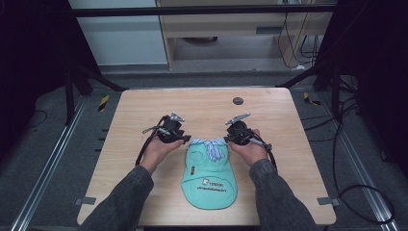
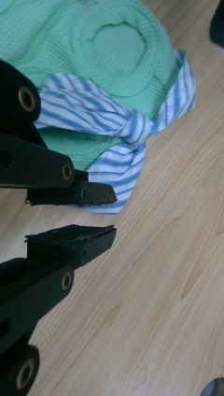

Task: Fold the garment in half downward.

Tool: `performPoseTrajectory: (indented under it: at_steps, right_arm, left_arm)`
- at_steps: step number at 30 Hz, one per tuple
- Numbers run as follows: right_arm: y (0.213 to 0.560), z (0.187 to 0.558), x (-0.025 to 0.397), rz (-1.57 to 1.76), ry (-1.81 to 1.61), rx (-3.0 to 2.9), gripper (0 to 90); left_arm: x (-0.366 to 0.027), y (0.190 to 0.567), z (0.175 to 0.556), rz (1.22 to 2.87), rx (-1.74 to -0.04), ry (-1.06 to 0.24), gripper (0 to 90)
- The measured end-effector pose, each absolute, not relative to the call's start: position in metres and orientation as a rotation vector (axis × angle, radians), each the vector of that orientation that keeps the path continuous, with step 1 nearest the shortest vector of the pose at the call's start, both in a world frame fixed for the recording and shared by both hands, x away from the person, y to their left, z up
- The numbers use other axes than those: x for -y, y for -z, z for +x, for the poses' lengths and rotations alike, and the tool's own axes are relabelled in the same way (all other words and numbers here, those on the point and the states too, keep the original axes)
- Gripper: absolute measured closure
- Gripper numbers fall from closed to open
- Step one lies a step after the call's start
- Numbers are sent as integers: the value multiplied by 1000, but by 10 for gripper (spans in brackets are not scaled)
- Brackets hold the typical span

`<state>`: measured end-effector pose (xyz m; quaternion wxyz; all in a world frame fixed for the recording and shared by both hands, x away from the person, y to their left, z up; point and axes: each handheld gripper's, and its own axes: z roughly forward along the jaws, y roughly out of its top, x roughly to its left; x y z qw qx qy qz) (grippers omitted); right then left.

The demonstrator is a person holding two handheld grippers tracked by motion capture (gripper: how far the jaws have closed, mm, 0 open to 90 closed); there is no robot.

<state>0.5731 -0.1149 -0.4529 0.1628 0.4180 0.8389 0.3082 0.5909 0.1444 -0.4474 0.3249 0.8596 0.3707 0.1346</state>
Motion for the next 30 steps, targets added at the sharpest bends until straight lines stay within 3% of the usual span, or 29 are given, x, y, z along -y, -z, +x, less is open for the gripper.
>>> performPoseTrajectory:
  at_steps: [13,30]
  right_arm:
    - [467,589,101,1254,-864,-2403,613]
    - [483,590,100,1284,-836,-2444,535]
  left_arm:
    - [-129,464,600,2294,-993,-345,552]
    - [-127,481,600,2330,-1013,-316,483]
